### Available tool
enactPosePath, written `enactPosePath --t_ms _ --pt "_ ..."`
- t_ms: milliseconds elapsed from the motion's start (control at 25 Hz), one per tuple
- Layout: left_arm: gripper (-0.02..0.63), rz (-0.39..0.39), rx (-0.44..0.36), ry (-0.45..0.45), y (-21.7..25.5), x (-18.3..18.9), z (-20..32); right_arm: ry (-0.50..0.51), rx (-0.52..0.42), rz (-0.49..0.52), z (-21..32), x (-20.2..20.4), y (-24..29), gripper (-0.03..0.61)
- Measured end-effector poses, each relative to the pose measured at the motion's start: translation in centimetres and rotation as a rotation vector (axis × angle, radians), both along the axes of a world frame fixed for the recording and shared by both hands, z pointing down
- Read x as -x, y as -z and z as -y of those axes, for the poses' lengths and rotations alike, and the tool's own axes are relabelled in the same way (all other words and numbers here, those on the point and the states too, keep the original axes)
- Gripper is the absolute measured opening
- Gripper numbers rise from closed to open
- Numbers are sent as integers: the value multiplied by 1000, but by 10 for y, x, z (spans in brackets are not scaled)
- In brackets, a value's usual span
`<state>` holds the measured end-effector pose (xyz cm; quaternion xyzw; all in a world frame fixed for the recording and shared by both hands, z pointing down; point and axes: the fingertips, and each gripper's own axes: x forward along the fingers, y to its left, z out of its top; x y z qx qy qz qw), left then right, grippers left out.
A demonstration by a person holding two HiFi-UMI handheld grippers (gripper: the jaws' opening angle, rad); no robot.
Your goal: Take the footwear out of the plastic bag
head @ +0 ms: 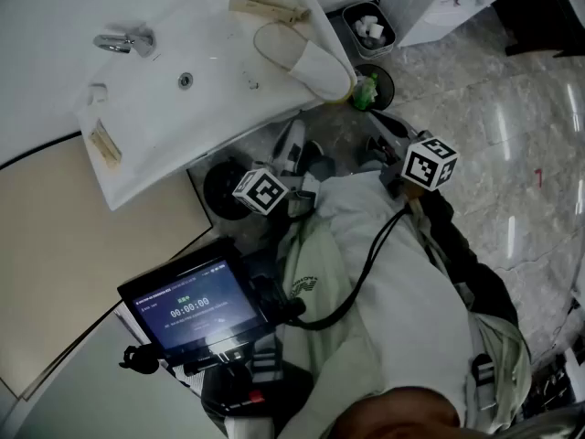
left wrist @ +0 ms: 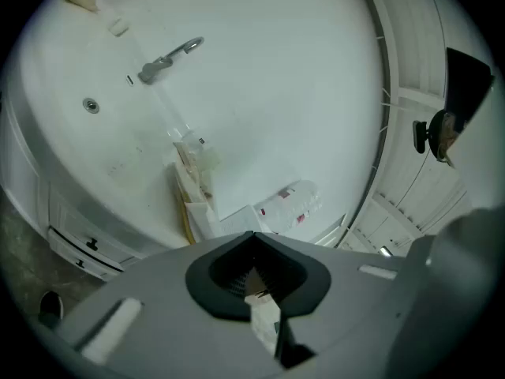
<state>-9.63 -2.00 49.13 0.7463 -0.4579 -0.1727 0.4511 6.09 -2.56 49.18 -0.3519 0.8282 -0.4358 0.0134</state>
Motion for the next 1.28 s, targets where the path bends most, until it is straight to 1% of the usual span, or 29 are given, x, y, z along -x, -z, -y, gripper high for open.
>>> enactPosePath --t_ms 160,440,640,840,1000,1120,1280 --pt "8 -15 -8 -4 5 -4 2 -14 -5 4 1 -3 2 0" --pt "6 -2 -5 -46 5 -10 5 -37 -2 5 0 -7 0 0" --pt "6 -21 1 -46 1 -7 4 -58 7 24 2 -5 -4 0" --pt "7 -17 23 -45 3 -5 1 -37 26 28 8 2 -22 0" --pt "7 -18 16 -40 3 2 -1 -36 59 62 25 10 -41 0" --pt "7 -12 18 -43 4 8 -1 -46 77 64 37 18 -52 0" --pt "6 -30 6 -35 -2 22 -1 -52 99 60 42 33 -63 0"
